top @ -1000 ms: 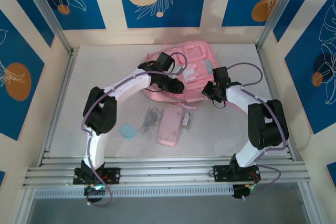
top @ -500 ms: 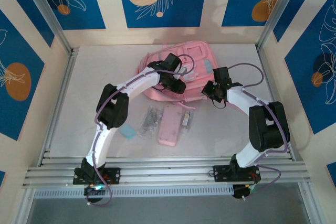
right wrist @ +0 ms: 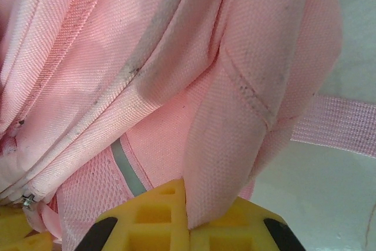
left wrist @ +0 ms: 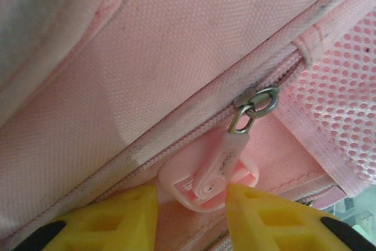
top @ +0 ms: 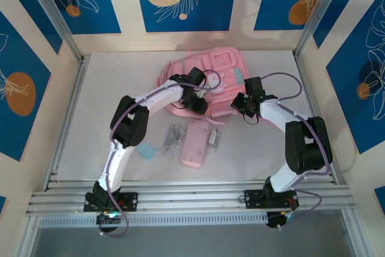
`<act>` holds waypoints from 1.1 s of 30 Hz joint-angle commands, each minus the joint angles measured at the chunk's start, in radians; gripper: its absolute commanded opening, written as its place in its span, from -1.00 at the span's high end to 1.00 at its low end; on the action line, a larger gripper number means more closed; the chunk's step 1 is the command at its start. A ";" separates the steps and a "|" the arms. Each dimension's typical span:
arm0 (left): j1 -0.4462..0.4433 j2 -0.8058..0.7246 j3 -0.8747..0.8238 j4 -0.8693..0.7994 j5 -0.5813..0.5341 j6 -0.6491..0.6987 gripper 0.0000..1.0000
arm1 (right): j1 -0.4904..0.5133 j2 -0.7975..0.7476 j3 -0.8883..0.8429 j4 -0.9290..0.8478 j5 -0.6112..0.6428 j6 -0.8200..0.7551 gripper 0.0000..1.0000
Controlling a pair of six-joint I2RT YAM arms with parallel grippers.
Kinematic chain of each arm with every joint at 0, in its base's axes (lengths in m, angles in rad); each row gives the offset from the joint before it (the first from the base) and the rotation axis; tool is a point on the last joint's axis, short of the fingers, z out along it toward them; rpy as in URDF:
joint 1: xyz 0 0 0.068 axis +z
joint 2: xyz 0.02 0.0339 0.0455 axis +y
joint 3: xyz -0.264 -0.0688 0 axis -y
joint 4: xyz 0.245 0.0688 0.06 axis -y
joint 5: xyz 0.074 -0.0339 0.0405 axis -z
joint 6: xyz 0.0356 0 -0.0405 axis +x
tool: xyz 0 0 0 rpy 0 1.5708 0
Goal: Pack the student bag
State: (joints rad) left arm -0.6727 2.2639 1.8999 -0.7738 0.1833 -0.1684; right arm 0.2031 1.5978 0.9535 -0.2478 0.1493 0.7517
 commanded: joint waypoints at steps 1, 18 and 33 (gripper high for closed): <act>-0.003 0.054 0.072 -0.045 0.009 -0.005 0.21 | 0.002 -0.034 0.003 0.035 -0.013 -0.008 1.00; 0.041 0.152 0.228 0.034 0.154 -0.089 0.90 | 0.002 -0.048 -0.027 0.041 -0.007 -0.018 1.00; 0.094 0.051 0.098 0.000 0.108 -0.031 1.00 | -0.033 -0.045 -0.036 0.016 0.049 -0.011 1.00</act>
State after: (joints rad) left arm -0.6205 2.3676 2.0560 -0.7822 0.3347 -0.2237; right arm 0.1818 1.5917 0.9314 -0.2096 0.1665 0.7486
